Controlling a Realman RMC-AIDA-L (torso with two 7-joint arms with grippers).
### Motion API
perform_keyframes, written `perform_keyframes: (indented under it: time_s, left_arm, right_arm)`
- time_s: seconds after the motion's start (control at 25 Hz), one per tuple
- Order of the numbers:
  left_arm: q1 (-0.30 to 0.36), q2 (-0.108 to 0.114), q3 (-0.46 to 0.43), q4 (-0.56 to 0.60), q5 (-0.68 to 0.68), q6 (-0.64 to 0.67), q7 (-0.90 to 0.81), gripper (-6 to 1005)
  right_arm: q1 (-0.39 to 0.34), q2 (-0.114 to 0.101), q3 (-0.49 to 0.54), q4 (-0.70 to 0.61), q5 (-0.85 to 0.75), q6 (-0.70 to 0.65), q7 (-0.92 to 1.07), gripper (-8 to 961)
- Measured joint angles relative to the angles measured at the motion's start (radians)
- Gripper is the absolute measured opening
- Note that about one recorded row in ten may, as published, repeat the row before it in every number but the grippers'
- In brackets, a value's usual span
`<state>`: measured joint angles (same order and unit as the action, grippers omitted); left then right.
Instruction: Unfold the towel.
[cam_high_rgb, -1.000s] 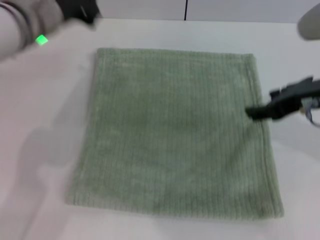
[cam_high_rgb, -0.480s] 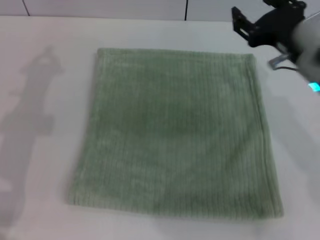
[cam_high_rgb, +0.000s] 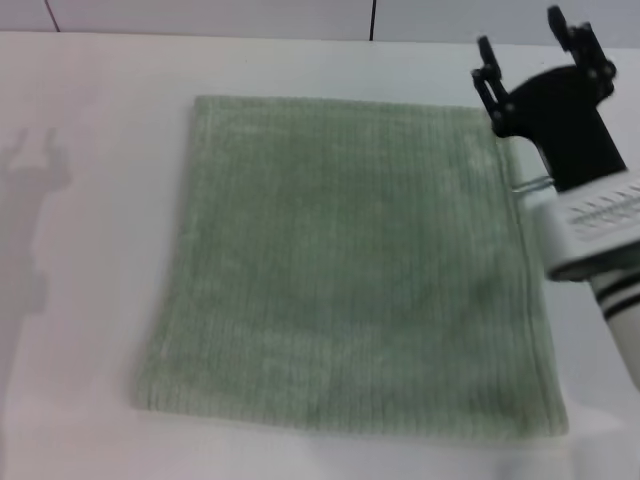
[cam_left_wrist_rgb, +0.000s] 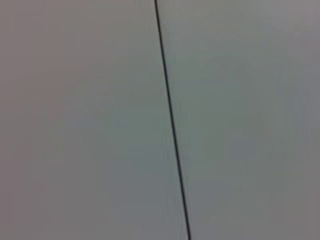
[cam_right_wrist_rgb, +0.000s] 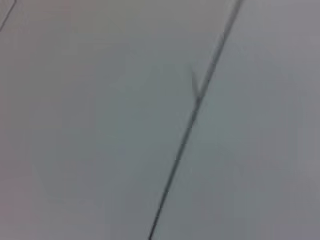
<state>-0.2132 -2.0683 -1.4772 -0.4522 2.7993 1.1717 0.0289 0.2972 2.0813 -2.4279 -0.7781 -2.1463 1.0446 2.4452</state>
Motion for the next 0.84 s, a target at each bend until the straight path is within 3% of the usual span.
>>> perform_keyframes:
  time_s: [0.16,0.4,0.72,0.84]
  left_arm:
    - [-0.036,-0.002,-0.013,0.076,-0.009,0.011,-0.001,298]
    - [-0.043,-0.001,-0.018,0.105,-0.011,0.006,-0.001,608]
    - [-0.031,-0.003,-0.011,0.124,-0.011,0.017,0.009,837]
    - [-0.028,-0.004,-0.009,0.131,-0.01,0.022,0.011,837]
  right_arm:
    - [0.019,-0.001,0.0,0.171,-0.016,0.088,0.332,736]
    - [-0.014,0.002,0.062,0.222,-0.022,0.09,0.449,750]
    - [-0.034,0.009,0.055,0.25,-0.031,0.094,0.479,766]
    - [-0.038,0.009,0.054,0.26,-0.032,0.096,0.485,766]
